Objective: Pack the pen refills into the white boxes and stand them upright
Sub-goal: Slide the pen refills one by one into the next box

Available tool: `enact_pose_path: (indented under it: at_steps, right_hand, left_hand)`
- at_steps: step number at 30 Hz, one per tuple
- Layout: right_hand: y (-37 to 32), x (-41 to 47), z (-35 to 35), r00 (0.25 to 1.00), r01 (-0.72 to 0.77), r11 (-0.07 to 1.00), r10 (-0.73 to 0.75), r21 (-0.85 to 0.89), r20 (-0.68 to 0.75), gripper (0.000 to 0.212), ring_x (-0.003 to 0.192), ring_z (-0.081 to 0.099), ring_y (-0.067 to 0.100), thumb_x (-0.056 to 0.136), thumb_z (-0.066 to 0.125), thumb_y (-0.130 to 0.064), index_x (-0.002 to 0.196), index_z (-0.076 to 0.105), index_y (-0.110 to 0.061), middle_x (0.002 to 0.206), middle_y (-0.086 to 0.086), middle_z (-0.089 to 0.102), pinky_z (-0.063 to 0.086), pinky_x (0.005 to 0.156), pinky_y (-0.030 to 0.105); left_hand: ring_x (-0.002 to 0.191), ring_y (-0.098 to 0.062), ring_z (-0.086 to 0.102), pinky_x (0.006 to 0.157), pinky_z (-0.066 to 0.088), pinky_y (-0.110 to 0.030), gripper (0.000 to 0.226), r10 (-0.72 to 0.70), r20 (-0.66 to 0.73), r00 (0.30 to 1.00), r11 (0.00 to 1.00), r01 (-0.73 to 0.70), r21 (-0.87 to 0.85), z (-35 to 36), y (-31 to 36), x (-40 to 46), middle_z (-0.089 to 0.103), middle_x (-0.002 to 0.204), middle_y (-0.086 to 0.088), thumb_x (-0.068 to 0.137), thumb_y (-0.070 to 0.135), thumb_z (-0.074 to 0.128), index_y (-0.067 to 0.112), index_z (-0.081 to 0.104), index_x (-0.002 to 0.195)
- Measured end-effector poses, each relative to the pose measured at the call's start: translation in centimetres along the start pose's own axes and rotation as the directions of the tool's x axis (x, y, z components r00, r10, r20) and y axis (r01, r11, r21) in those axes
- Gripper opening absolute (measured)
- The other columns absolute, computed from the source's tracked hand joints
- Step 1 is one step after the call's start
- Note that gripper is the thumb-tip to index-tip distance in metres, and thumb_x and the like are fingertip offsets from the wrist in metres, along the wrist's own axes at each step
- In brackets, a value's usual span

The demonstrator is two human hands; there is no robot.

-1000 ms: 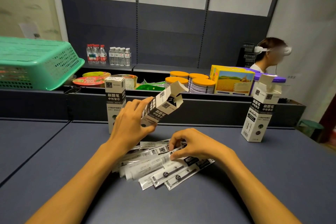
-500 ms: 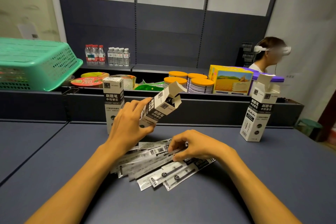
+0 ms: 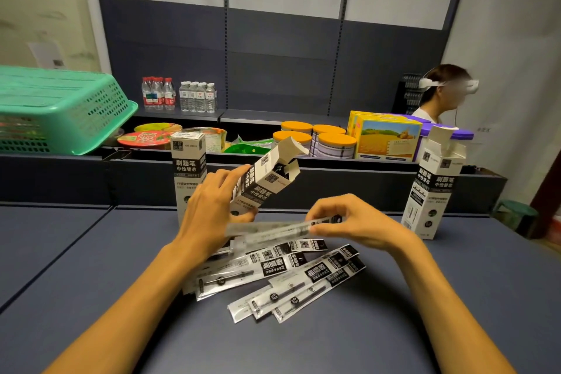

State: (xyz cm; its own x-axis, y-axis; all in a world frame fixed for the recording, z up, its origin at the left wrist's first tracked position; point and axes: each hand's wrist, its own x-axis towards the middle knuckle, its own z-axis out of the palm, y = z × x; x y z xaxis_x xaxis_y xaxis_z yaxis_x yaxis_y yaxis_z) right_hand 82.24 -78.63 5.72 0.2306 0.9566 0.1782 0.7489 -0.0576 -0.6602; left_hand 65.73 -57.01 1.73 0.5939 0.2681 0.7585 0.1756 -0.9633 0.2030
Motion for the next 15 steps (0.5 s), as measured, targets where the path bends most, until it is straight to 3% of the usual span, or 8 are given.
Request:
enact_pose_path:
  at_steps: [3, 6, 11, 15]
  right_hand:
    - [-0.1, -1.0, -1.5, 0.990, 0.058, 0.993, -0.045, 0.098, -0.132, 0.011, 0.087, 0.064, 0.009, 0.085, 0.070, -0.019, 0.096, 0.070, -0.017, 0.094, -0.004, 0.070, 0.049, 0.077, 0.021]
    - [0.1, -2.2, -3.2, 0.949, 0.117, 0.972, -0.050, 0.203, -0.311, 0.020, 0.092, 0.066, 0.012, 0.080, 0.070, -0.021, 0.098, 0.070, -0.013, 0.096, -0.003, 0.072, 0.052, 0.078, 0.024]
    - [1.2, -3.2, -4.8, 0.852, 0.081, 0.990, -0.007, 0.118, -0.524, 0.018, 0.094, 0.066, 0.018, 0.077, 0.069, -0.031, 0.095, 0.070, -0.027, 0.094, -0.008, 0.072, 0.054, 0.082, 0.032]
    - [1.7, -3.2, -5.1, 0.801, 0.009, 1.000, -0.015, -0.012, -0.599, 0.015, 0.086, 0.063, 0.020, 0.083, 0.071, -0.021, 0.090, 0.067, -0.033, 0.093, -0.009, 0.068, 0.054, 0.076, 0.035]
  left_hand:
    - [0.097, -0.021, 0.050, 0.078, 0.048, -0.038, 0.085, -0.015, 0.008, 1.000, 1.000, 0.015, -0.002, -0.1, 0.2, 0.0, 0.056, 0.112, -0.005, 0.066, 0.017, 0.080, 0.019, 0.042, 0.142]
    - [0.095, -0.016, 0.048, 0.074, 0.043, -0.029, 0.082, -0.007, -0.011, 1.000, 0.999, 0.007, 0.033, 0.1, -0.1, 0.0, 0.056, 0.110, -0.001, 0.069, 0.031, 0.080, 0.020, 0.043, 0.141]
    - [0.096, -0.016, 0.048, 0.074, 0.039, -0.026, 0.081, 0.009, -0.031, 0.999, 0.999, -0.008, 0.041, 0.3, 0.0, -0.1, 0.057, 0.111, -0.002, 0.070, 0.033, 0.081, 0.019, 0.043, 0.140]
    - [0.097, -0.017, 0.050, 0.072, 0.040, -0.026, 0.082, 0.005, -0.036, 0.999, 0.999, -0.003, 0.038, 0.3, 0.0, 0.0, 0.057, 0.112, -0.003, 0.069, 0.031, 0.082, 0.018, 0.044, 0.140]
